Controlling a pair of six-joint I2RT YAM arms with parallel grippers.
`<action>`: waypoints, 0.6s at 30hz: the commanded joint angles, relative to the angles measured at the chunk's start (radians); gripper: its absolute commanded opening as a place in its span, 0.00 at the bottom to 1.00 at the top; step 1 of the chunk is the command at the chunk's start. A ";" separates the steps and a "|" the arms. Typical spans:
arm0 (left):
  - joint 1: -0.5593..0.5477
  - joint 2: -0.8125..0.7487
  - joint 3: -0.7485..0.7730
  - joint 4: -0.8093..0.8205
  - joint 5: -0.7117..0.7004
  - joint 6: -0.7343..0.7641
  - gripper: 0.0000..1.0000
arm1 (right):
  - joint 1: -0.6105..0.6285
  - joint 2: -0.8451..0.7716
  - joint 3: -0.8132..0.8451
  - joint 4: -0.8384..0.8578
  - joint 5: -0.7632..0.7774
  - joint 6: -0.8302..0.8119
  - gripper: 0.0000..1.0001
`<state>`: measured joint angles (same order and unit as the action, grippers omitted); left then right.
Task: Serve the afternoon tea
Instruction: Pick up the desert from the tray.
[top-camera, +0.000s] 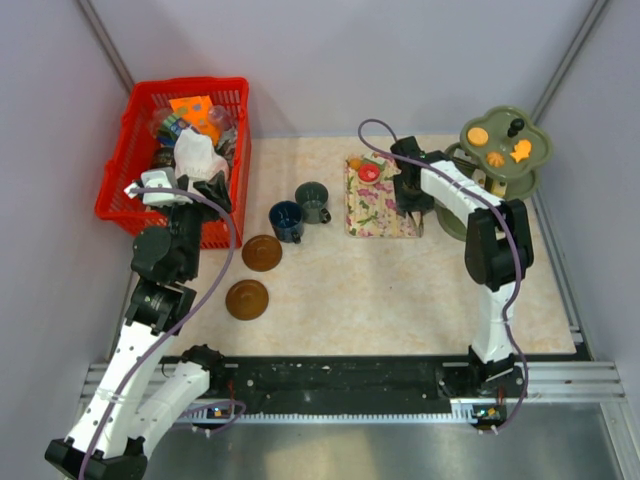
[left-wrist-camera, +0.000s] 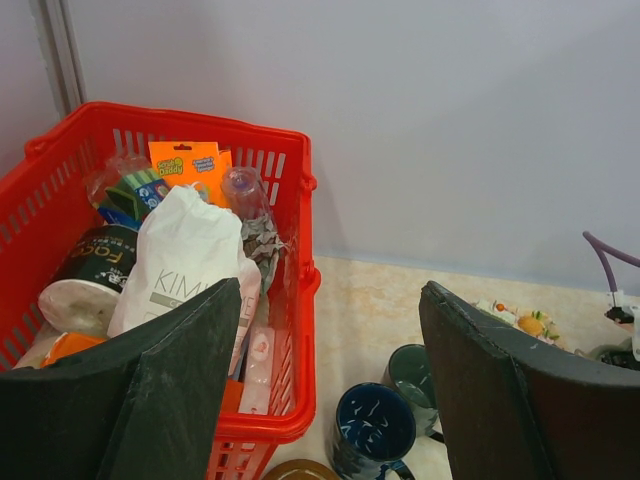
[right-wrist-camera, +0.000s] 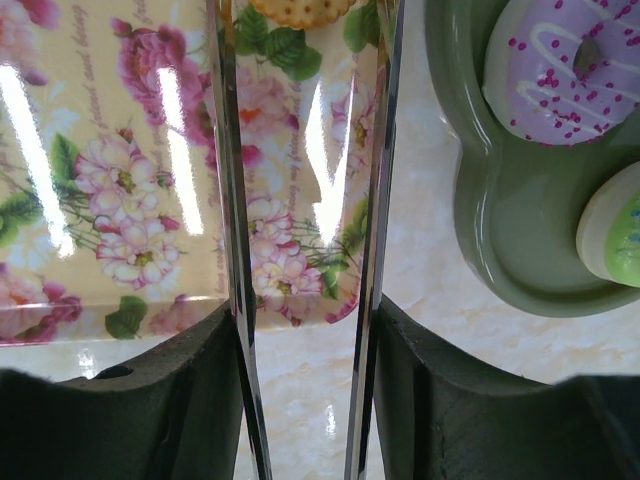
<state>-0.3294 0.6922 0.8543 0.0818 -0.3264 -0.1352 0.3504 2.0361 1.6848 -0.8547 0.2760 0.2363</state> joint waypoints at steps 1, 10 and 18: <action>-0.002 -0.003 0.003 0.035 0.015 0.002 0.77 | -0.002 -0.023 0.004 0.016 -0.052 -0.006 0.47; -0.002 -0.005 0.003 0.035 0.020 0.000 0.77 | 0.021 -0.117 -0.046 -0.070 -0.120 0.018 0.47; -0.002 -0.006 0.005 0.035 0.020 -0.001 0.77 | 0.022 -0.171 -0.059 -0.110 -0.100 0.023 0.48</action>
<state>-0.3294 0.6918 0.8543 0.0818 -0.3195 -0.1352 0.3656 1.9427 1.6157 -0.9493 0.1631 0.2470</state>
